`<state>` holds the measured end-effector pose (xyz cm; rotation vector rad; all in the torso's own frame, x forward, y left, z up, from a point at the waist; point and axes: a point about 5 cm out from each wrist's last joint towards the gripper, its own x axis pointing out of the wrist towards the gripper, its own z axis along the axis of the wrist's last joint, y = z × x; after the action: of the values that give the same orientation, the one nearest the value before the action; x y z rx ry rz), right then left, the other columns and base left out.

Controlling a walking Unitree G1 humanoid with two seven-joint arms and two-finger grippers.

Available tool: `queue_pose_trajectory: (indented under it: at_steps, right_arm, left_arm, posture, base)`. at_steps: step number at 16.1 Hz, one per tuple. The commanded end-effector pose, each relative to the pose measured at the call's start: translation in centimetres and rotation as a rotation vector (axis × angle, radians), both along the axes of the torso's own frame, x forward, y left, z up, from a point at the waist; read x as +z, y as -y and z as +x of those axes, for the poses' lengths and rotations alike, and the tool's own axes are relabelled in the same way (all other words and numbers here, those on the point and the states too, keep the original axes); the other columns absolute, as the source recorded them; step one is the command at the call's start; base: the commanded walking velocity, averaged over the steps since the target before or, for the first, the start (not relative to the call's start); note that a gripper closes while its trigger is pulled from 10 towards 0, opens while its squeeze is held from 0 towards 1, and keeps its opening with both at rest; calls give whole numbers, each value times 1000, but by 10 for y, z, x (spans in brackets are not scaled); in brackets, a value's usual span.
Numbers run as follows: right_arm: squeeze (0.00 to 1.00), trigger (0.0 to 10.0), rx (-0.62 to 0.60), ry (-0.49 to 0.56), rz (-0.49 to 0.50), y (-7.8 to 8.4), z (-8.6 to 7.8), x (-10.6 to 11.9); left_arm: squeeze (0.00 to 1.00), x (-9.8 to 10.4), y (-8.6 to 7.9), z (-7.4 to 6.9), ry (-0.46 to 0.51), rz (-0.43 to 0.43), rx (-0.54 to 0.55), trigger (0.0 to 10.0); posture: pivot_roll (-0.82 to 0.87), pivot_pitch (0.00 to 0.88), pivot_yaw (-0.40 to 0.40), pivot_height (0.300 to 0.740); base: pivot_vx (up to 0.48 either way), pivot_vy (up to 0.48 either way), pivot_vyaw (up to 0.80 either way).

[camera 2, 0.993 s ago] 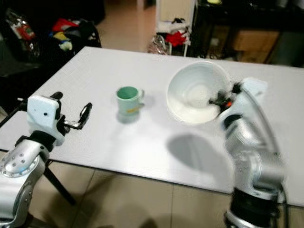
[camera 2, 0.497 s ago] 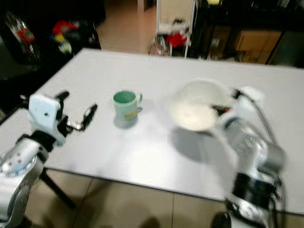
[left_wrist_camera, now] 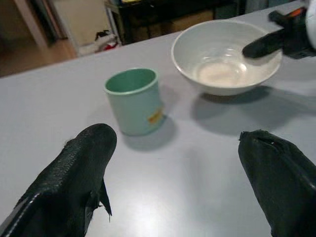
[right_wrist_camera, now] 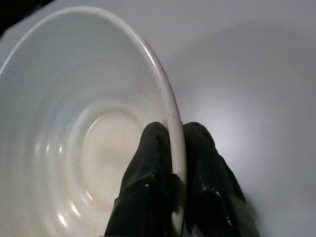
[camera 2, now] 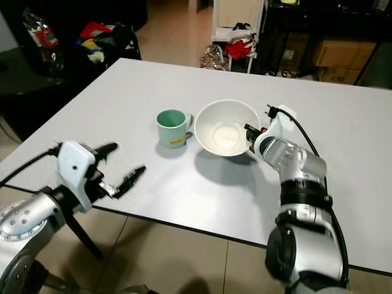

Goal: Setting the table

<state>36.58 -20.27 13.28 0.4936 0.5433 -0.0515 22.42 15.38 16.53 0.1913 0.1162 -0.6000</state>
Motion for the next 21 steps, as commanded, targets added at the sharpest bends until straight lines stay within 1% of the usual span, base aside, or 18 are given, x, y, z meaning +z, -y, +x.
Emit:
queue_pose_trajectory:
  at_steps: [1,2,3,6,8,11,12,13,14,16,18,20,21]
  right_arm:
    - [0,10000,-13,26,20,1,7,6]
    - [0,10000,-3,-1,46,-1,9,0]
    - [0,10000,-12,-15,73,-2,11,-4]
    - [0,10000,-30,-17,99,-4,14,-8]
    - [0,10000,-24,-20,120,-10,17,-10]
    - [0,10000,-50,-32,158,-17,19,-12]
    - [192,10000,-55,-36,157,-17,19,-12]
    - [412,10000,-59,-37,154,-17,19,-12]
    - [1000,10000,-70,-38,167,-17,20,-11]
    - [1000,10000,-76,-38,183,-16,20,-10]
    - [1000,10000,-72,-30,196,-9,20,-6]
    - [1000,10000,-67,-25,199,-6,20,-4]
    - [1000,10000,-46,-25,211,2,19,-1]
  left_arm:
    - [0,2,3,-5,-15,6,-37,10000]
    - [0,-1,7,-12,-52,-1,-71,10000]
    - [0,-3,8,-14,-74,0,-87,10000]
    - [0,-6,7,-14,-81,26,-90,10000]
    - [0,-6,6,-16,-89,33,-88,10000]
    - [0,-4,4,-15,-87,46,-83,10000]
    - [0,-4,3,-15,-85,49,-82,10000]
    - [0,-4,3,-15,-83,50,-81,10000]
    - [0,-3,2,-15,-80,53,-76,10000]
    - [0,-2,2,-15,-78,54,-72,10000]
    - [0,-2,1,-13,-66,68,-68,10000]
    - [0,-1,2,-12,-64,66,-68,10000]
    - [0,-1,2,-11,-61,64,-68,10000]
  posture:
    - [70,0,10,740]
    - [72,0,10,740]
    - [75,0,12,740]
    - [81,0,17,740]
    - [87,0,20,740]
    - [98,0,21,740]
    - [103,0,19,740]
    - [106,0,17,740]
    - [109,0,15,740]
    - [110,0,14,740]
    - [106,0,17,740]
    - [102,0,18,740]
    - [100,0,13,740]
  base:
    - [0,0,0]
    - [0,0,0]
    - [0,0,0]
    - [0,0,0]
    - [0,0,0]
    - [0,0,0]
    - [0,0,0]
    - [0,0,0]
    - [0,0,0]
    - [0,0,0]
    - [0,0,0]
    - [0,0,0]
    - [0,0,0]
